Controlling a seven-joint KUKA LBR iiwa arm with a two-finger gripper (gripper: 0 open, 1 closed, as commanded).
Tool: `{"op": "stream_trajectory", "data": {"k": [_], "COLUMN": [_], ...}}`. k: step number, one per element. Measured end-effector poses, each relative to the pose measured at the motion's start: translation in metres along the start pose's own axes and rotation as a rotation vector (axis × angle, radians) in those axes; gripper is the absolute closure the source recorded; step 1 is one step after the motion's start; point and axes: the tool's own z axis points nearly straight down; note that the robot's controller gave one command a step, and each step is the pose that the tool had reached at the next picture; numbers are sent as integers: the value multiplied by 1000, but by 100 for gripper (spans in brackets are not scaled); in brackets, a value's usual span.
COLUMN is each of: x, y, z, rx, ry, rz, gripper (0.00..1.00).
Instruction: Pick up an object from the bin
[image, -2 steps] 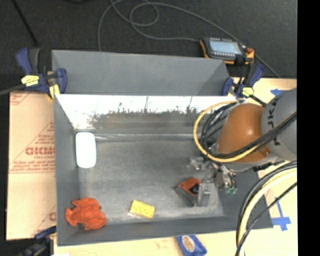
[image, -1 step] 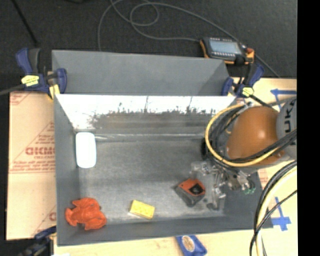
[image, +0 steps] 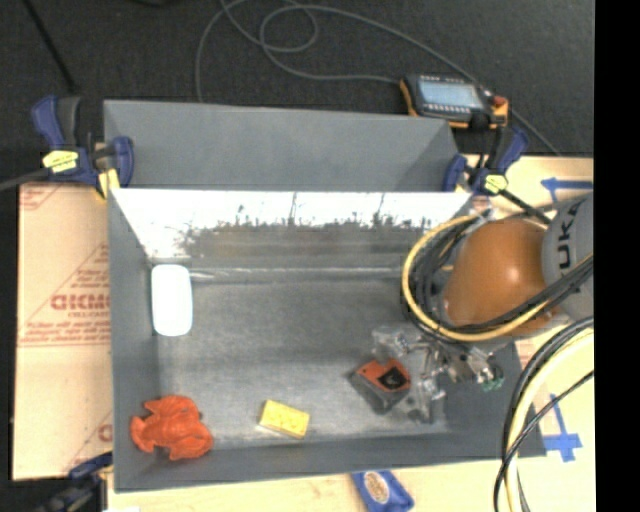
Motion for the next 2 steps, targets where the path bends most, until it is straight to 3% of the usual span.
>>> {"op": "stream_trajectory", "data": {"k": [1,2], "x": [-3,-3], "y": [14,14], "z": [13,13], "rx": [16,17], "ry": [-21,-21], "rz": [295,295], "gripper": [100,100]}}
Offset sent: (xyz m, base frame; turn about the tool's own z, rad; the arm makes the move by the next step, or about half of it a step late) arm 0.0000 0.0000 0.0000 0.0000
